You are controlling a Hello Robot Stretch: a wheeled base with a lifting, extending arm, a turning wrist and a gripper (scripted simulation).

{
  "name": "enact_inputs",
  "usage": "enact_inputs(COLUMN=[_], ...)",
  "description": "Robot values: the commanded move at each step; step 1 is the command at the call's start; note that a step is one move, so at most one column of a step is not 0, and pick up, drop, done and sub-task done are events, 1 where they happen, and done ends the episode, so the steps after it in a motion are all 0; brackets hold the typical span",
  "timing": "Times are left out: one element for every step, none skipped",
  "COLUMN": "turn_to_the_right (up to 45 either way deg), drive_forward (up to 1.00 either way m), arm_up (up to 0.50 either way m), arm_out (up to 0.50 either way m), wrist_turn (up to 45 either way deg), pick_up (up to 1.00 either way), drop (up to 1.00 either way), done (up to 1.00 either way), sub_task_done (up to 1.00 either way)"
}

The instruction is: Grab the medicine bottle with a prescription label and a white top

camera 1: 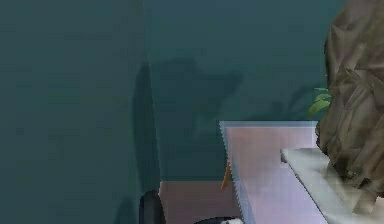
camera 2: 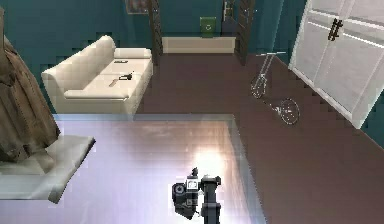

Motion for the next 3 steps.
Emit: enact_inputs(turn_to_the_right=[0.0,0.0,0.0], drive_forward=[0.0,0.0,0.0], arm_up=[0.0,0.1,0.0], arm_out=[0.0,0.0,0.0], wrist_turn=[0.0,0.0,0.0], pick_up=[1.0,0.0,0.0], drop=[0.0,0.0,0.0], done=[0.0,0.0,1.0], sub_task_done=[0.0,0.0,0.0])
